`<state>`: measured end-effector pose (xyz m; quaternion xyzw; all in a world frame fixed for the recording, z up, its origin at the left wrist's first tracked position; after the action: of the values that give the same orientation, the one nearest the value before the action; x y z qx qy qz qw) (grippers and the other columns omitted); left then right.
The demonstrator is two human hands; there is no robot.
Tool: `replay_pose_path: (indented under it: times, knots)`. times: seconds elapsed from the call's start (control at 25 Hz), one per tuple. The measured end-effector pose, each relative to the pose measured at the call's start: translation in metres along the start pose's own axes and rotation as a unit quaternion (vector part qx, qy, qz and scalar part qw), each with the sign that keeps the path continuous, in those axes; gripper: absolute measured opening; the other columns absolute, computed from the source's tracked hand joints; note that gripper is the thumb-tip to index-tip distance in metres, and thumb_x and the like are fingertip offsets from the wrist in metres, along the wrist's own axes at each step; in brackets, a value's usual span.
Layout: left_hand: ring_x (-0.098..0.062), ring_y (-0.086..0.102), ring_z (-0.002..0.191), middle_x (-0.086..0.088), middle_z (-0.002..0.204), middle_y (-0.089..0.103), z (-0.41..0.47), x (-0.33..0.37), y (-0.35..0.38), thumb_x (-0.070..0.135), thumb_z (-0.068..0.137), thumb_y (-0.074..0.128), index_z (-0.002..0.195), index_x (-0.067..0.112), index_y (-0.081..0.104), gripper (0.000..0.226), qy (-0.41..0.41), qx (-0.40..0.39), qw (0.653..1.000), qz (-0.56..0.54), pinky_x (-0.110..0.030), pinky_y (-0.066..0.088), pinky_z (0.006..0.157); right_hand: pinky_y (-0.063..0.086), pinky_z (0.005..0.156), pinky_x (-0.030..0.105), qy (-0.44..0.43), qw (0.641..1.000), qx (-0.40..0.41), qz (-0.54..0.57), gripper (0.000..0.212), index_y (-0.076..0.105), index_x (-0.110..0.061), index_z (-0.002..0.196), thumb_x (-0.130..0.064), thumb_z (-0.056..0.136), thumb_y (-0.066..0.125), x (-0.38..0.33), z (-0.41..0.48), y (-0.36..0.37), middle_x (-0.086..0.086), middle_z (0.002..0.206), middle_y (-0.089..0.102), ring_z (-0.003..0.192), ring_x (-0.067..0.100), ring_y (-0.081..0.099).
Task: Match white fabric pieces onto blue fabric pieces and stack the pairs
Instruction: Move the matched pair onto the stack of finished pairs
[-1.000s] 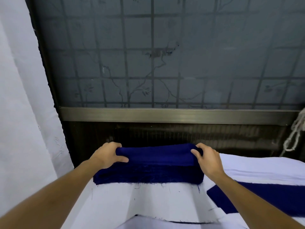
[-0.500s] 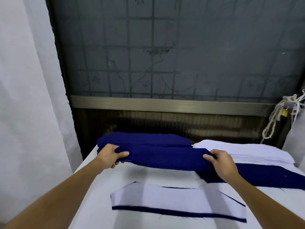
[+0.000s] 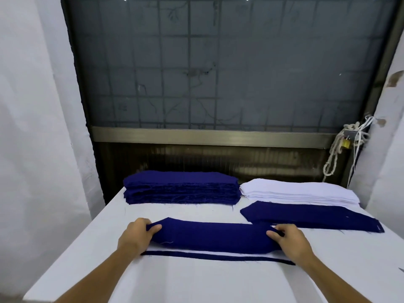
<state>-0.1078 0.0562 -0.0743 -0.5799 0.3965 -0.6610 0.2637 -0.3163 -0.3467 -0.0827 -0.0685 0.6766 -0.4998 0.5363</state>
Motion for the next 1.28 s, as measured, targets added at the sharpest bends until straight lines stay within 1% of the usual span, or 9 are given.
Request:
replay_pose_path:
  times: [0.16, 0.36, 0.48, 0.64, 0.72, 0.8, 0.88, 1.04, 1.28]
  knots:
    - [-0.01, 0.061, 0.065, 0.008, 0.07, 0.064, -0.013, -0.01, 0.013, 0.061, 0.098, 0.048, 0.078, 0.025, 0.055, 0.042, 0.016, 0.07, 0.996, 0.045, -0.025, 0.042, 0.054, 0.052, 0.08, 0.032, -0.024, 0.997, 0.052, -0.055, 0.018, 0.066, -0.032, 0.081, -0.04, 0.096, 0.062, 0.008, -0.016, 0.006, -0.014, 0.077, 0.069, 0.077, 0.007, 0.064]
    - [-0.009, 0.058, 0.064, 0.011, 0.07, 0.062, -0.02, -0.016, 0.026, 0.055, 0.096, 0.056, 0.083, 0.027, 0.05, 0.031, 0.021, 0.139, 0.99, 0.001, -0.027, 0.044, 0.053, 0.047, 0.08, 0.031, -0.063, 0.983, 0.12, -0.12, 0.013, 0.065, -0.032, 0.096, -0.043, 0.097, 0.059, 0.012, -0.02, 0.011, -0.014, 0.091, 0.062, 0.092, 0.011, 0.055]
    - [-0.016, 0.057, 0.084, 0.006, 0.09, 0.063, -0.022, -0.015, 0.025, 0.041, 0.093, 0.066, 0.096, 0.021, 0.057, 0.022, 0.054, 0.188, 0.98, 0.022, -0.031, 0.046, 0.067, 0.042, 0.084, 0.031, -0.068, 0.977, 0.133, -0.155, 0.014, 0.063, -0.03, 0.101, -0.043, 0.098, 0.056, 0.012, -0.02, 0.014, -0.013, 0.101, 0.053, 0.1, 0.013, 0.051]
    - [-0.026, 0.056, 0.107, -0.003, 0.115, 0.063, -0.024, -0.01, 0.031, 0.036, 0.095, 0.061, 0.119, 0.014, 0.061, 0.033, 0.071, 0.21, 0.968, 0.118, -0.039, 0.045, 0.089, 0.041, 0.089, 0.031, -0.051, 0.963, 0.141, -0.226, 0.024, 0.06, -0.03, 0.109, -0.046, 0.099, 0.046, 0.012, -0.024, 0.017, -0.009, 0.107, 0.055, 0.105, 0.015, 0.05]
    - [-0.024, 0.057, 0.102, 0.0, 0.109, 0.064, -0.024, -0.008, 0.033, 0.038, 0.098, 0.056, 0.114, 0.017, 0.063, 0.027, 0.083, 0.206, 0.965, 0.14, -0.038, 0.045, 0.088, 0.041, 0.088, 0.031, -0.043, 0.957, 0.144, -0.248, 0.027, 0.059, -0.029, 0.11, -0.048, 0.099, 0.043, 0.01, -0.026, 0.017, -0.008, 0.104, 0.058, 0.102, 0.016, 0.05]
    - [-0.022, 0.055, 0.089, 0.002, 0.093, 0.063, -0.025, -0.006, 0.032, 0.041, 0.098, 0.054, 0.097, 0.019, 0.062, 0.023, 0.092, 0.21, 0.963, 0.143, -0.037, 0.044, 0.081, 0.04, 0.085, 0.033, -0.034, 0.958, 0.134, -0.253, 0.026, 0.057, -0.027, 0.105, -0.046, 0.096, 0.041, 0.008, -0.027, 0.017, -0.008, 0.098, 0.058, 0.097, 0.017, 0.05]
    - [-0.02, 0.052, 0.082, 0.005, 0.082, 0.058, -0.025, -0.007, 0.032, 0.046, 0.098, 0.053, 0.086, 0.021, 0.058, 0.028, 0.086, 0.203, 0.963, 0.153, -0.036, 0.043, 0.078, 0.037, 0.081, 0.033, -0.019, 0.96, 0.12, -0.253, 0.024, 0.055, -0.026, 0.095, -0.044, 0.091, 0.04, 0.006, -0.027, 0.017, -0.009, 0.089, 0.055, 0.089, 0.016, 0.047]
    - [-0.02, 0.052, 0.089, 0.004, 0.088, 0.054, -0.022, -0.008, 0.034, 0.057, 0.099, 0.041, 0.086, 0.02, 0.065, 0.045, 0.065, 0.179, 0.96, 0.204, -0.035, 0.043, 0.081, 0.036, 0.083, 0.034, -0.007, 0.963, 0.086, -0.257, 0.023, 0.056, -0.024, 0.087, -0.041, 0.086, 0.042, 0.006, -0.027, 0.018, -0.008, 0.089, 0.049, 0.091, 0.016, 0.043]
    - [-0.017, 0.052, 0.078, 0.008, 0.08, 0.053, -0.022, -0.006, 0.033, 0.038, 0.104, 0.046, 0.083, 0.021, 0.056, 0.029, 0.133, 0.133, 0.975, 0.12, -0.035, 0.045, 0.072, 0.044, 0.079, 0.038, -0.018, 0.992, 0.111, -0.054, 0.005, 0.058, -0.021, 0.087, -0.024, 0.089, 0.055, 0.011, -0.027, 0.008, -0.01, 0.076, 0.056, 0.082, 0.018, 0.052]
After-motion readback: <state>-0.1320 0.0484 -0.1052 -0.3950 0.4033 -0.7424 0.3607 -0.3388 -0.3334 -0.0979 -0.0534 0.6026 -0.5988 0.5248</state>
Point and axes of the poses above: each hand's wrist, its own z-axis towards the middle knuckle, its own y-axis out of the palm, x = y × z, the point moved 3 cm from there along z, towards the middle knuckle
